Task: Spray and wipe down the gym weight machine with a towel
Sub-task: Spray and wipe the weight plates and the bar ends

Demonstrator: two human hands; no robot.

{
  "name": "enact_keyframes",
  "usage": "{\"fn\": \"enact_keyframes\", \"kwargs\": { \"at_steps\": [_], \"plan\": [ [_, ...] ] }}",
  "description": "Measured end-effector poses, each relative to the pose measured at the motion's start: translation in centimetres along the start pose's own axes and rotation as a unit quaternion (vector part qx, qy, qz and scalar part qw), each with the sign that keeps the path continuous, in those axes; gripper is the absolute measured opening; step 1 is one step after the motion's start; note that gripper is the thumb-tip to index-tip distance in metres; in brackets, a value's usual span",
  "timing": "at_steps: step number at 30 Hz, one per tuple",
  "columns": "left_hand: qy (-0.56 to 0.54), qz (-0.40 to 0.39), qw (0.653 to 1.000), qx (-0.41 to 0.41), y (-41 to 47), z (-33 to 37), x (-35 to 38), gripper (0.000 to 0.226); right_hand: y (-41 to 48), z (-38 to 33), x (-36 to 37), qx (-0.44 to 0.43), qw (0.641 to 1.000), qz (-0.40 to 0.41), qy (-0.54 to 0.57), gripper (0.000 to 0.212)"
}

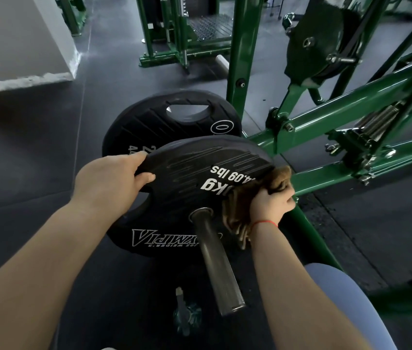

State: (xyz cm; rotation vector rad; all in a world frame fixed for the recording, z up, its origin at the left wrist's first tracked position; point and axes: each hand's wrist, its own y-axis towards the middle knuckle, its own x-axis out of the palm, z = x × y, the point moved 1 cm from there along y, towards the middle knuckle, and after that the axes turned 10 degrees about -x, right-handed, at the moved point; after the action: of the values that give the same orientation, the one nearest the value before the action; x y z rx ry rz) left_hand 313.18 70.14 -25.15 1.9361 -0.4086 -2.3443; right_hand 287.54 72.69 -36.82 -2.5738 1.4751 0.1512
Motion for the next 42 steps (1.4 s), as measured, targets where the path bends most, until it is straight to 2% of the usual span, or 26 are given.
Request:
{"fn": "enact_keyframes", "kwargs": {
  "at_steps": [1,3,9,12,16,19,22,24,26,27,29,31,33,36,39,41,42],
  "plan": [
    [0.001,0.0,1.0,0.003,0.0,-0.1,0.0,0.039,-0.5,-0.7,0.3,0.033,0.999,-0.003,0.001,0.055],
    [-0.002,0.0,1.0,0.005,0.0,-0.2,0.0,0.04,-2.2,-2.2,1.2,0.026,1.0,-0.012,0.0,0.058],
    [-0.002,0.025,0.999,0.03,-0.2,-0.7,0.5,0.034,-9.7,-4.9,4.2,-0.175,0.982,-0.062,0.032,0.065],
    [0.003,0.024,0.999,0.032,-0.3,-0.7,0.7,0.035,-12.0,-4.3,4.6,-0.244,0.965,-0.093,-0.004,0.07],
    [-0.026,-0.017,0.999,0.017,-0.3,-1.1,0.7,0.05,-12.0,-1.3,4.3,-0.312,0.942,-0.098,-0.073,0.066],
    [-0.057,-0.084,0.995,0.016,-0.5,-1.9,0.7,0.063,-12.6,-0.2,4.0,-0.279,0.95,-0.103,-0.094,0.055],
    [-0.089,-0.15,0.982,-0.074,-1.0,-3.8,1.3,0.072,-12.5,-0.1,3.8,-0.246,0.957,-0.127,-0.084,0.057],
    [-0.064,-0.194,0.968,-0.143,-1.5,-5.3,2.1,0.059,-11.9,-0.1,3.7,-0.221,0.962,-0.138,-0.076,0.06],
    [-0.043,-0.222,0.958,-0.176,-2.1,-6.1,2.6,0.044,-11.8,-0.2,3.5,-0.21,0.964,-0.148,-0.074,0.064],
    [-0.038,-0.22,0.959,-0.174,-2.3,-6.2,2.7,0.04,-12.0,-0.6,3.3,-0.22,0.962,-0.149,-0.069,0.065],
    [-0.022,-0.206,0.966,-0.153,-2.4,-6.2,2.6,0.036,-12.9,-1.9,3.2,-0.292,0.945,-0.143,-0.037,0.067],
    [-0.006,-0.201,0.969,-0.142,-2.2,-6.1,2.3,0.032,-13.8,-3.6,3.7,-0.399,0.904,-0.151,-0.025,0.063],
    [0.009,-0.199,0.97,-0.141,-1.9,-5.8,1.9,0.029,-13.9,-4.9,4.3,-0.466,0.869,-0.154,-0.064,0.059],
    [0.031,-0.19,0.974,-0.119,-1.4,-5.1,1.3,0.025,-12.8,-5.4,4.2,-0.491,0.856,-0.132,-0.096,0.055],
    [0.068,-0.167,0.981,-0.076,-0.9,-3.9,0.4,0.028,-10.9,-4.7,3.4,-0.493,0.858,-0.107,-0.097,0.054],
    [0.032,-0.133,0.988,-0.066,-0.6,-3.4,0.1,0.033,-9.7,-4.5,3.1,-0.468,0.875,-0.082,-0.091,0.058],
    [-0.026,-0.114,0.991,-0.07,-0.4,-3.2,-0.1,0.033,-9.2,-4.5,2.9,-0.454,0.884,-0.071,-0.085,0.061]
  ]
}}
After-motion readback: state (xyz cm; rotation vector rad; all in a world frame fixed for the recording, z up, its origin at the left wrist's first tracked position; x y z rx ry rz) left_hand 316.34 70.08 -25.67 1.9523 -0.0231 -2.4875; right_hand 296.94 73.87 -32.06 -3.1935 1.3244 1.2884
